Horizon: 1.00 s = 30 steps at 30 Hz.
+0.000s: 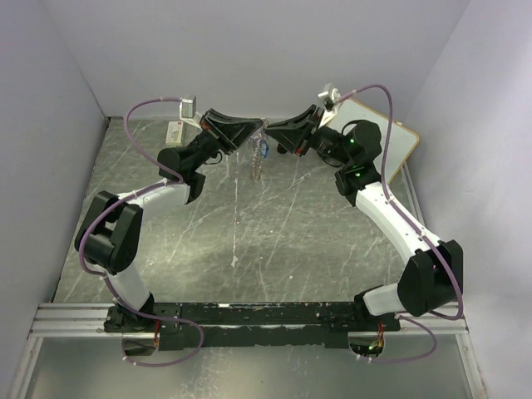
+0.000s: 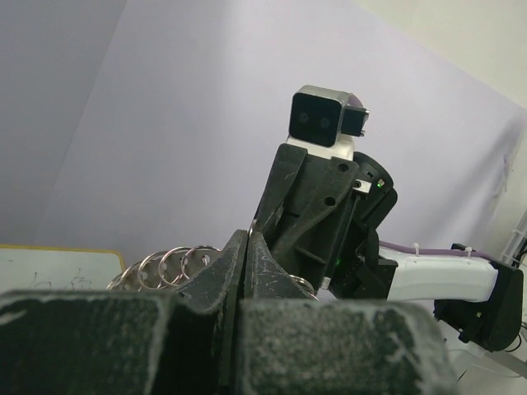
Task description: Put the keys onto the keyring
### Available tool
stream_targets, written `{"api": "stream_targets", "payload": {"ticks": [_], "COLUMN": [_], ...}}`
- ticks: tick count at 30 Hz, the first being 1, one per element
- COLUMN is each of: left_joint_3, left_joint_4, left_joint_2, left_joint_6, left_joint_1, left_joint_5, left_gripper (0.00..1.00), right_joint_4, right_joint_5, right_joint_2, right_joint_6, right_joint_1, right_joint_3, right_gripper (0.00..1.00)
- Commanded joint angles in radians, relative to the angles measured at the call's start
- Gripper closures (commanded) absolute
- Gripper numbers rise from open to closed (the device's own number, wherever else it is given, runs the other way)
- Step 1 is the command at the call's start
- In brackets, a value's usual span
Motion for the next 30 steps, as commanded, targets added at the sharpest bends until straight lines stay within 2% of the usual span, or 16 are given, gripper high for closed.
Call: {"api": "stream_targets", "payload": {"ticks": [1,4,9,20,30], "left_joint_3": [0.044,0.044,0.039,0.065,0.069], "left_joint_4": [0.298,0.3,0.303,0.305,0.305], "left_joint_2": [-0.012,-0.011,-0.014,-0.001,-0.013], "left_joint_6": [-0.017,-0.021,-0.015,-0.036,-0.035], "left_joint_1": [0.005,0.004,0.005,-0.007,-0.007], "left_joint_5": [0.007,0.005,-0.015,-0.017,-0.009], "left_gripper": [0.93,0.93,0.93,0.93,0.93], "right_joint_4": [0.011,0.005,-0.003,0.088,0.042], "right_joint_5": [-0.006,-0.009,-0.011,-0.007,0.048], "right_joint_2": [0.024,0.026,0.023,0.076,0.061], "right_joint_6": [-0.001,-0.006,-0.013,0.068,0.039], "right_joint_1": [0.003,0.003,0.003,0.025,0.026], "right_joint_3": [0.032,0.035,0.021,0.021,0.024], "right_gripper": [0.91,1.0,1.0,1.0,1.0]}}
